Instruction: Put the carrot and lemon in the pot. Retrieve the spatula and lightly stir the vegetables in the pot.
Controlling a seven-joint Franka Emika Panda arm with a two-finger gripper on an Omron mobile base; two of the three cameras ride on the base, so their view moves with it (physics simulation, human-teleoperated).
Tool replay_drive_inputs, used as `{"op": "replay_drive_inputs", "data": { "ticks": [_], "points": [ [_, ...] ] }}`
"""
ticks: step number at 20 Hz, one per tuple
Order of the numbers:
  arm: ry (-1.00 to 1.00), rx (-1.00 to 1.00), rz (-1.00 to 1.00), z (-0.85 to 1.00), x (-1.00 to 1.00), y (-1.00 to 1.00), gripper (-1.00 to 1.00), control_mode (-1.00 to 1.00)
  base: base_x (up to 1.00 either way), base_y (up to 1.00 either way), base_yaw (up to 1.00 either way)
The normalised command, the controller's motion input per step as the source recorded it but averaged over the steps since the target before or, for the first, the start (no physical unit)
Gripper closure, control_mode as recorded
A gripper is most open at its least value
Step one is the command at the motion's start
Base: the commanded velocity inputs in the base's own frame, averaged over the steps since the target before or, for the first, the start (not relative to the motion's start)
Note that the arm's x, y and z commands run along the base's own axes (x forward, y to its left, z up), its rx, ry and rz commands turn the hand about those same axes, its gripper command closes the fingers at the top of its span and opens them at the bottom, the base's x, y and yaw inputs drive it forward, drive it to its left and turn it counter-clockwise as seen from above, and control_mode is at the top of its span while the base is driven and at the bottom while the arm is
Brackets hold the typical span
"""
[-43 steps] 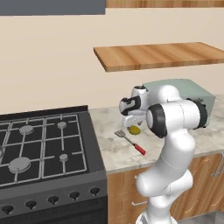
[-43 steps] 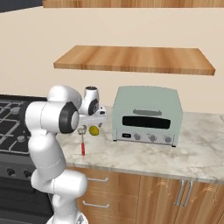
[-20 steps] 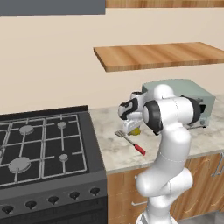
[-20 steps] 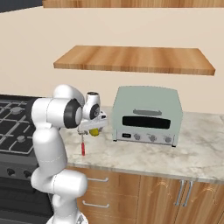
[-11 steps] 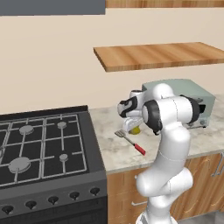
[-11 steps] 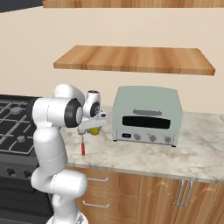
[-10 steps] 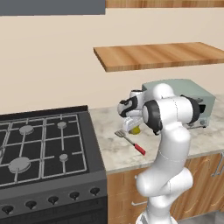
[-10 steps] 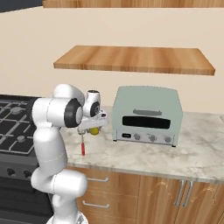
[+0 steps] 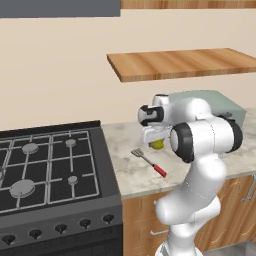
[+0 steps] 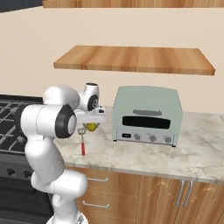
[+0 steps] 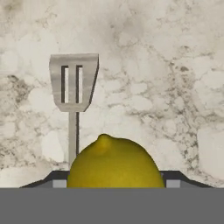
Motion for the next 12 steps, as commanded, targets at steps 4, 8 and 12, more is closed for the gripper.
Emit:
{"op": "replay_drive_inputs", "data": {
  "ticks": [4, 8, 12],
  "points": [
    [0.00, 0.00, -0.14, 0.54, -0.95, 0.13, 1.00, -1.00, 0.00, 0.00, 0.00],
    [-0.06, 0.00, -0.07, 0.46, -1.00, 0.06, 1.00, -1.00, 0.00, 0.00, 0.00],
    [-0.08, 0.00, -0.02, 0.49, -1.00, 0.00, 1.00, -1.00, 0.00, 0.00, 0.00]
  ]
}}
